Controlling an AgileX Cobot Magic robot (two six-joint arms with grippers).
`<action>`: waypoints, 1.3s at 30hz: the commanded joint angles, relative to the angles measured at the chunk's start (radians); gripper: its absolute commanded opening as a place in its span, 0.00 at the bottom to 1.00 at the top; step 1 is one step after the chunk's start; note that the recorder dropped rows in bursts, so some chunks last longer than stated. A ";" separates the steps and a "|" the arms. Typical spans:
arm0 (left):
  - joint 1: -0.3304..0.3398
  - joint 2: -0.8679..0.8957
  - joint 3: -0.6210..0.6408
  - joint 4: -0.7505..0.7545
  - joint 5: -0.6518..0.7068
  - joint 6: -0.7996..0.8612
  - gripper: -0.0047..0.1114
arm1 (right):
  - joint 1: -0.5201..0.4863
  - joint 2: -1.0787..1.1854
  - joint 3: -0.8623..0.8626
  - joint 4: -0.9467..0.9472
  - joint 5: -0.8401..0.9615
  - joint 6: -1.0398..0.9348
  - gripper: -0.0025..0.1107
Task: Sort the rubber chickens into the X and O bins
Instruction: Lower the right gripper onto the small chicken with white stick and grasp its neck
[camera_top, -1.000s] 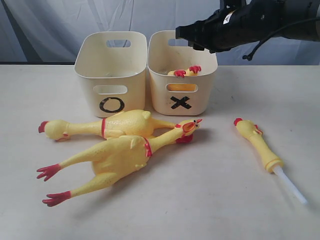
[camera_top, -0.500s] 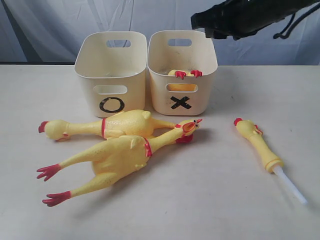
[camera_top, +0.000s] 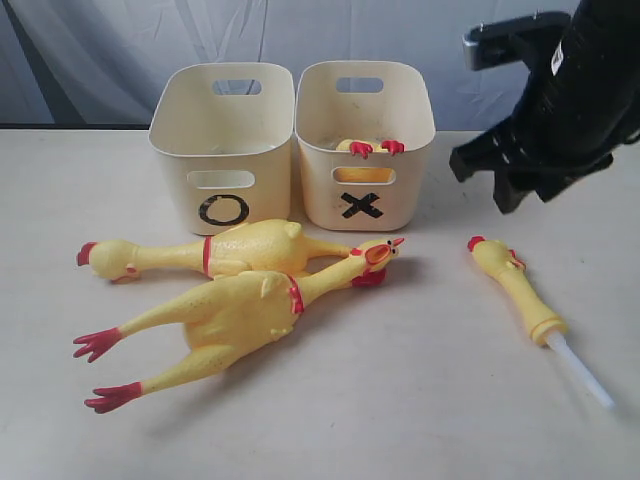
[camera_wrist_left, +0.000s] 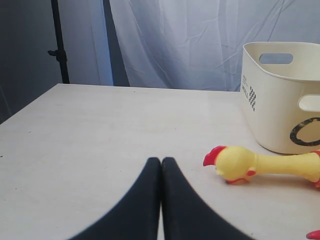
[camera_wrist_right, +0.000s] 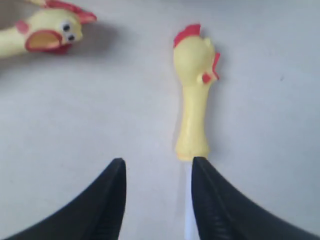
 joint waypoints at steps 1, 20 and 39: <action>0.000 -0.005 0.002 0.001 -0.007 -0.004 0.04 | -0.003 -0.001 0.109 -0.010 0.007 -0.005 0.38; 0.000 -0.005 0.002 0.001 -0.007 -0.004 0.04 | -0.003 0.009 0.423 -0.261 -0.454 0.109 0.39; 0.000 -0.005 0.002 0.001 -0.007 -0.004 0.04 | -0.065 0.193 0.423 -0.298 -0.594 0.180 0.65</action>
